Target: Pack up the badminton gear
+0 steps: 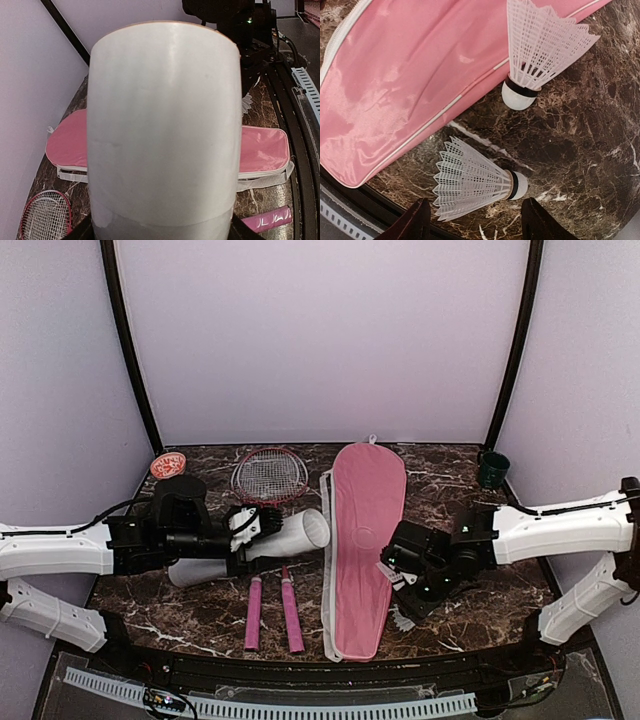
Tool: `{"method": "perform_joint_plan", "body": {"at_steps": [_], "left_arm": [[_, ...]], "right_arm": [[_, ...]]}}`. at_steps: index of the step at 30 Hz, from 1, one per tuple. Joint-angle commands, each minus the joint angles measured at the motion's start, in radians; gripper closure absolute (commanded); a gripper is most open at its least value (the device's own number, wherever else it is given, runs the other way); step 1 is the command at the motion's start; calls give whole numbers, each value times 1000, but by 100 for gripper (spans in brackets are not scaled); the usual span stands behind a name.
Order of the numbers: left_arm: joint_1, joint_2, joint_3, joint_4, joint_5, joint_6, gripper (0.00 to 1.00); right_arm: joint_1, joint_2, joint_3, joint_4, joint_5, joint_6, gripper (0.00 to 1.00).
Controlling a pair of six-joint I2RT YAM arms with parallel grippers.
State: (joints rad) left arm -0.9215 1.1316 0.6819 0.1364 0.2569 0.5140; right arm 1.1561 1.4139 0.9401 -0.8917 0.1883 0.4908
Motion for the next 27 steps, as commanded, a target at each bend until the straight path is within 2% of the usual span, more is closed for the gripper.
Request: {"method": "perform_joint_plan", "body": {"at_steps": [1,6,15,18,21,27], "left_arm": [[-2,14,-1,-11,13,-48,64],[-2,20,3,-11,14,-46,64],[-2,27,2,-11,12,-40,64],[-2,30,5,-14,9,-38,64],[-2,27,2,-14,12,-37,64],[-2,19,-4,-3,9,-41,64]], "right_arm": [[9,17,-28,31,42,41,40],[9,68,-27,14,93,45,55],[8,57,13,-36,152,50,100],[-1,16,46,-102,188,60,100],[-46,-92,77,-121,190,41,100],[-224,-342,133,39,-34,-72,100]]}}
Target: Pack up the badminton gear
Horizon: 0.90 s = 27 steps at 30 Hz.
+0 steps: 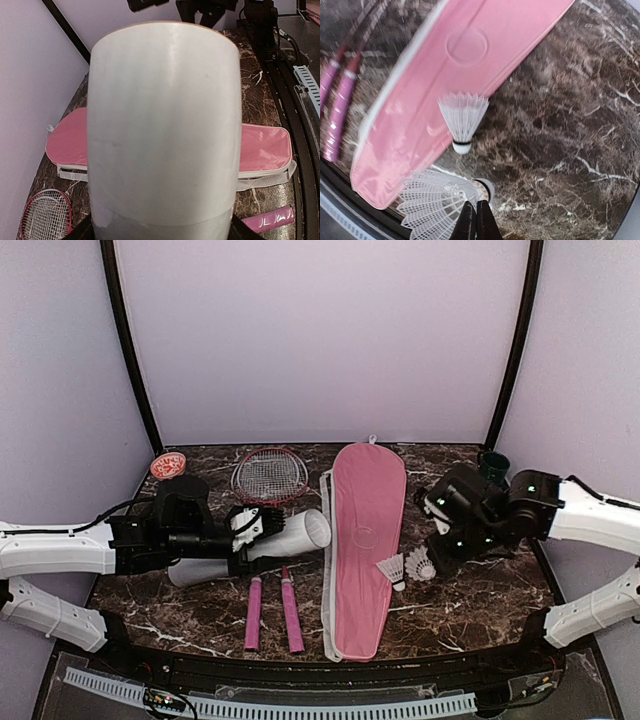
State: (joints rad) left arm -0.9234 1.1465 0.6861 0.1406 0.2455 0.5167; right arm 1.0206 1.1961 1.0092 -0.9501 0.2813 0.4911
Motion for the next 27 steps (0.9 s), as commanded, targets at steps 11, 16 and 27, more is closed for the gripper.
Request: {"method": "perform_joint_plan", "body": {"at_steps": [11,16,27], "left_arm": [[0,-8,-10,34,25,-89,64],[0,-16,-16,63,37,-105,64],[0,-38,-18,114,72,-152,64]], "right_arm": [[-134,-213,198,440,-434,-149,100],[-134,-186,181,646,-619,-113,100],[-72,-35,150,873,-728,-58,100]]}}
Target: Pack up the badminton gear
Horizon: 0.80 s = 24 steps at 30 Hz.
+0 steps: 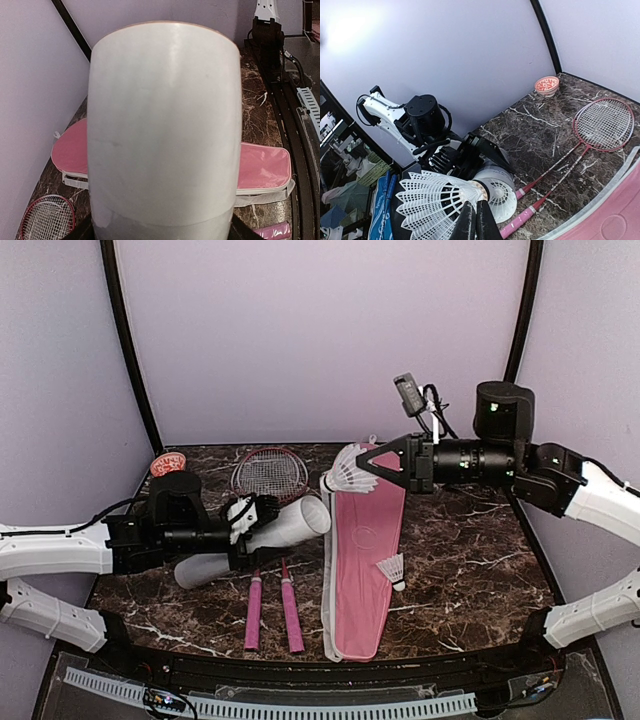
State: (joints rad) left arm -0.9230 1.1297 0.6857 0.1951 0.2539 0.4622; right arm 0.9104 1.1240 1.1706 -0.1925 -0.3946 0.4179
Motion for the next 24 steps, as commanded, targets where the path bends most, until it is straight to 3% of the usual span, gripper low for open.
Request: {"method": "perform_joint_plan", "body": {"at_steps": [1,18,20,24], "left_arm": [[0,-24,-18,64,63,-100,64],[1,-31,-29,108,94,-125,64],[2,-34,-30,106,96,-125,64],[3,-38,-32,98,98,-121,64]], "right_arm": [[44,46,-11,119,-52,15,100],[79,172,-56,189,-54,-32,98],[83,184,-49,168,-38,-44,89],[82,194,-25,65,11,-83,57]]}}
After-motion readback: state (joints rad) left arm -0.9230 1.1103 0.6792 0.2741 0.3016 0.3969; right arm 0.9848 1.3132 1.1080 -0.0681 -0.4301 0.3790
